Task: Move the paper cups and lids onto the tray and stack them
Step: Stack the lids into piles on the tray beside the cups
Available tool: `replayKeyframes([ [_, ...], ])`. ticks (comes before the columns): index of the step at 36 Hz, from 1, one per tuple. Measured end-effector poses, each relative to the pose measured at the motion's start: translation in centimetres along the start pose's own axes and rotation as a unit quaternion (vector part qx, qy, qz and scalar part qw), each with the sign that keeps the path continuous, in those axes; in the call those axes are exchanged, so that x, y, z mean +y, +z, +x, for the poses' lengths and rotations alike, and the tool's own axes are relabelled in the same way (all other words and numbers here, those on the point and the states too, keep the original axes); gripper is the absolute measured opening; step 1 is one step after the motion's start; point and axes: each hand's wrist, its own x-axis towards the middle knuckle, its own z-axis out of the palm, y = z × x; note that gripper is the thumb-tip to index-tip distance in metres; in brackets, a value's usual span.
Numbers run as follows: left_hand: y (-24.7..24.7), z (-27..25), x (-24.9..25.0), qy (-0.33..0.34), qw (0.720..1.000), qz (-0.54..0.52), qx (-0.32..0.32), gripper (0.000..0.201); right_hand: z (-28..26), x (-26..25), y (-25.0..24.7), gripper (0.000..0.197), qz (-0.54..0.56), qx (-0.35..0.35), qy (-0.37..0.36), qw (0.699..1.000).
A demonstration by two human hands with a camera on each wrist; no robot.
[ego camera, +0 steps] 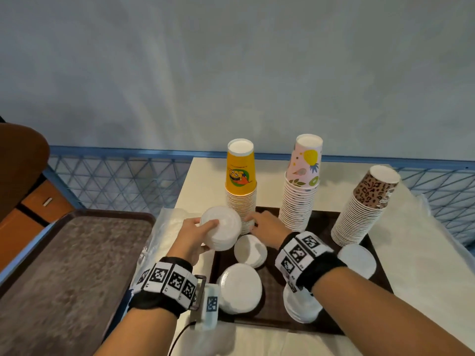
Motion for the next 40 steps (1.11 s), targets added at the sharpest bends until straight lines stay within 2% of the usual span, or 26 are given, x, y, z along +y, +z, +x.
replayKeyframes([
  [6,-1.1,2.4,-2.1,-0.03,0.999,0.023,0.016,0.052,1.2,-0.3,2.7,0.058,-0.183,-0.102,-0.007,0.978],
  [9,-0.8,3.3,-3.0,-0.037,0.998,0.053,0.008,0.054,0.9,-0.3,2.3,0.057,-0.211,-0.144,0.007,0.967],
  [12,-0.3,4.0,-3.5,-0.051,0.996,0.068,-0.006,0.055,1.0,0.2,1.2,0.047,-0.248,-0.14,0.029,0.958],
  [18,0.8,5.0,-4.1,-0.079,0.992,0.086,-0.045,0.055,1.3,2.8,-0.9,0.053,-0.309,-0.152,0.069,0.936],
  [24,1.8,5.4,-4.5,-0.076,0.988,0.117,-0.064,0.063,1.1,5.5,-1.7,0.061,-0.286,-0.151,0.089,0.942],
  [27,2.3,5.3,-4.6,-0.052,0.983,0.163,-0.069,0.054,0.9,6.6,-1.7,0.065,-0.286,-0.138,0.08,0.945],
  [31,2.6,4.9,-4.7,0.015,0.958,0.281,-0.056,0.049,0.7,7.6,-1.8,0.061,-0.265,-0.113,0.08,0.954],
  [36,3.0,4.0,-4.1,0.072,0.897,0.435,-0.034,0.048,0.4,8.9,-1.9,0.055,-0.2,-0.075,0.089,0.973],
  [40,3.2,2.9,-2.4,0.112,0.876,0.468,0.029,0.057,-0.1,9.9,-2.0,0.047,-0.112,-0.04,0.113,0.986],
])
